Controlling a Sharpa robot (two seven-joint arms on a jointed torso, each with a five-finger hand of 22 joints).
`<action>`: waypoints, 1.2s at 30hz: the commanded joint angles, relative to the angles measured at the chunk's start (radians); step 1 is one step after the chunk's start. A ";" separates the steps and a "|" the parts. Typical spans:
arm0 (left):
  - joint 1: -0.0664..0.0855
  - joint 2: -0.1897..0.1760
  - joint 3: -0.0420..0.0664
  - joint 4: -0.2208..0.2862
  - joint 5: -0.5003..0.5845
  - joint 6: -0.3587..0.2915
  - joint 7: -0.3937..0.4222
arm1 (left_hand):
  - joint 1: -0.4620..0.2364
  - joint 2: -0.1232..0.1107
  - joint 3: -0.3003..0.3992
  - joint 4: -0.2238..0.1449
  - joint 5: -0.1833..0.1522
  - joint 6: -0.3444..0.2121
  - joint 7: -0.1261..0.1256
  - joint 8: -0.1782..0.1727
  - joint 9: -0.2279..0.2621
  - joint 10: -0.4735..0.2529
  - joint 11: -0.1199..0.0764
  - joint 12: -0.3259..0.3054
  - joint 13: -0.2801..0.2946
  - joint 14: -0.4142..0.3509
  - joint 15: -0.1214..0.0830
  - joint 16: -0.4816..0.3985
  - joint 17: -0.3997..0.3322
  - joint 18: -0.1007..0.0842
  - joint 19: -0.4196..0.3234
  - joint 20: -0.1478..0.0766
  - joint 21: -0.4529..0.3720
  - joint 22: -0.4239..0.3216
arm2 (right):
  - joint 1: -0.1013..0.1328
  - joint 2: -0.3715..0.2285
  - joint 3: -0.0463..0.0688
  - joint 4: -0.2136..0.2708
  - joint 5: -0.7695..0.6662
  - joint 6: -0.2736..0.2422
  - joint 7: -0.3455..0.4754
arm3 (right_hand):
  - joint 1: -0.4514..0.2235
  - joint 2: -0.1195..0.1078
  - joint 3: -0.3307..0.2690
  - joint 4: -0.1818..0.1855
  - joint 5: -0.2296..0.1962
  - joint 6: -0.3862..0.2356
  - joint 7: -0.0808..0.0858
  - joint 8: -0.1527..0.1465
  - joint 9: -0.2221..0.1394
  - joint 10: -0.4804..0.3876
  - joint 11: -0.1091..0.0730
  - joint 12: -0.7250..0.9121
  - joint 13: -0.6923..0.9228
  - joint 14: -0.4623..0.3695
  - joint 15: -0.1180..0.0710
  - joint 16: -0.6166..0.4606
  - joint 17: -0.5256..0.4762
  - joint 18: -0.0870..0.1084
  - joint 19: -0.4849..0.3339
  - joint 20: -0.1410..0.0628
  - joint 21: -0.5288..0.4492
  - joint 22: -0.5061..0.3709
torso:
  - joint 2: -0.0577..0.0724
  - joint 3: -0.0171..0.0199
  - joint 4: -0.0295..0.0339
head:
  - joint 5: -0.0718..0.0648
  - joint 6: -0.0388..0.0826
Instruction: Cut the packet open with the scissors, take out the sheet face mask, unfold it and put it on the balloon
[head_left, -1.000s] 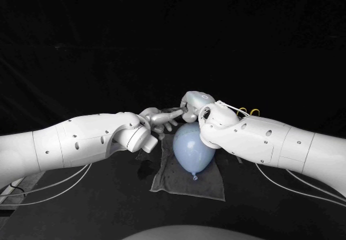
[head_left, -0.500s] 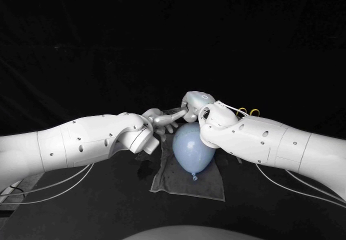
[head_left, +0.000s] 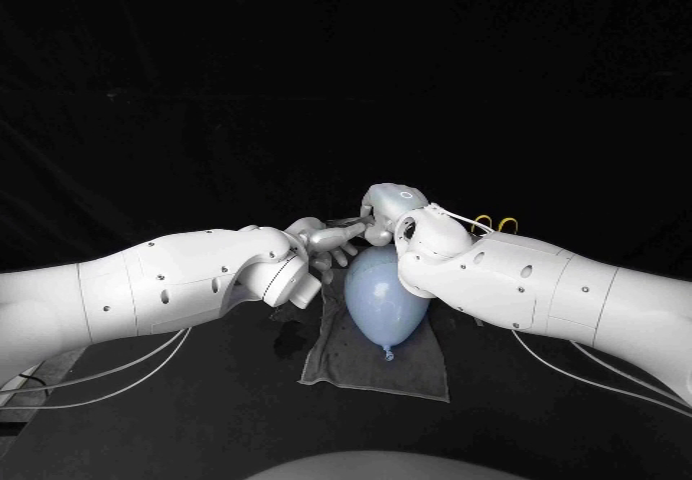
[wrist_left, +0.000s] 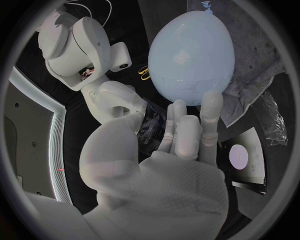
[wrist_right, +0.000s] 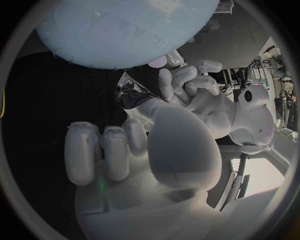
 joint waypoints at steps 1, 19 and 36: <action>0.002 0.002 0.001 -0.001 0.039 -0.015 -0.005 | -0.046 -0.016 0.187 -0.002 0.002 0.006 -0.007 0.008 -0.009 0.008 -0.007 0.007 -0.007 0.007 -0.008 0.005 0.004 0.007 0.008 -0.003 0.006 0.003 | 0.001 0.000 0.001 0.003 -0.027 0.000 -0.002 | -0.004 0.001 0.005 0.000 0.005 0.006 0.000 0.065 0.004 0.060 -0.020 0.006 0.095 0.097 -0.005 0.003 0.223 -0.017 0.062 0.000 0.005 0.211 | 0.000 -0.0001 -0.0001 | -0.002 -0.003; 0.002 -0.015 0.001 0.019 0.065 -0.015 0.000 | 0.093 0.013 0.660 -0.265 0.000 0.018 -0.010 0.041 -0.019 0.013 -0.013 0.005 -0.026 0.002 -0.015 -0.003 0.000 0.012 -0.002 -0.016 0.021 0.004 | 0.000 -0.009 0.001 -0.010 -0.020 -0.003 -0.008 | -0.007 -0.001 0.007 -0.001 0.005 0.006 0.000 0.066 0.004 0.060 -0.020 0.005 0.095 0.097 -0.005 0.002 0.221 -0.017 0.062 0.000 0.005 0.211 | 0.000 -0.0006 0.0007 | -0.001 -0.007; 0.002 -0.017 0.001 0.014 0.117 -0.026 0.062 | 0.030 0.025 0.530 -0.221 -0.003 0.020 -0.004 0.044 -0.027 0.031 -0.008 -0.042 -0.058 -0.023 -0.006 -0.041 -0.038 0.019 -0.062 -0.007 -0.015 -0.053 | 0.000 -0.023 0.005 0.031 0.035 0.024 0.022 | -0.013 -0.002 0.007 -0.001 -0.003 0.006 0.000 0.067 0.004 0.060 -0.019 0.003 0.094 0.097 -0.005 0.001 0.219 -0.016 0.060 0.000 0.001 0.210 | 0.000 -0.0007 -0.0009 | 0.000 -0.007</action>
